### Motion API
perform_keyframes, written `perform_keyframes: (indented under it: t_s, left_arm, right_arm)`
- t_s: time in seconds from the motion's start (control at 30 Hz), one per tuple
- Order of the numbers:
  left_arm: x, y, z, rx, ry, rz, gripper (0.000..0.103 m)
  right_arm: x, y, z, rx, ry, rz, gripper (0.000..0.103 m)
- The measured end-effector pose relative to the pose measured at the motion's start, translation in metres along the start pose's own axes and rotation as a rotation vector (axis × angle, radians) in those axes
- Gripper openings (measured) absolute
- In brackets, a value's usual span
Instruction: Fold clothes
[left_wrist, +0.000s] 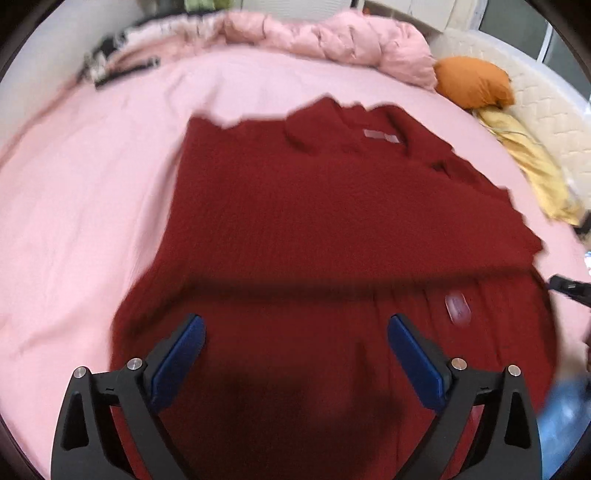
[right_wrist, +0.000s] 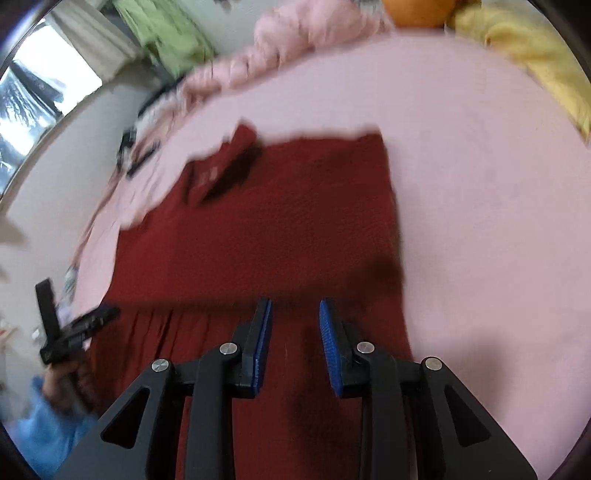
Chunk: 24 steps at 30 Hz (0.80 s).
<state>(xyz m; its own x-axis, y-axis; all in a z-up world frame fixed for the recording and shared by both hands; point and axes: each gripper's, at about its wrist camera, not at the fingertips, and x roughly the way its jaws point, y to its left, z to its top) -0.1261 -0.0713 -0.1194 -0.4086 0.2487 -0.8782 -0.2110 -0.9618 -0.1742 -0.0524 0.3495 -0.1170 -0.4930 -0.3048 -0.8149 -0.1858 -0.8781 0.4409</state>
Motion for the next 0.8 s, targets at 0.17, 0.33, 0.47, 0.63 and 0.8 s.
perform_keyframes:
  t_s: [0.17, 0.33, 0.47, 0.63, 0.8]
  left_arm:
    - [-0.05, 0.058, -0.061, -0.186, 0.082, -0.102, 0.1]
    - [-0.047, 0.073, -0.098, -0.271, 0.169, -0.169, 0.1]
    - [-0.042, 0.056, -0.107, -0.235, 0.205, -0.191, 0.1]
    - [-0.045, 0.037, -0.122, -0.189, 0.274, -0.324, 0.1]
    - [-0.05, 0.05, -0.133, -0.288, 0.27, -0.43, 0.1]
  right_arm:
    - [-0.034, -0.028, -0.043, 0.075, 0.173, -0.078, 0.027]
    - [-0.038, -0.04, -0.083, 0.102, 0.288, -0.112, 0.028]
    - [-0.02, -0.034, -0.095, 0.147, 0.386, -0.067, 0.029]
    - [0.0, -0.025, -0.109, 0.207, 0.464, 0.042, 0.029]
    - [-0.005, -0.021, -0.11, 0.208, 0.425, -0.049, 0.029]
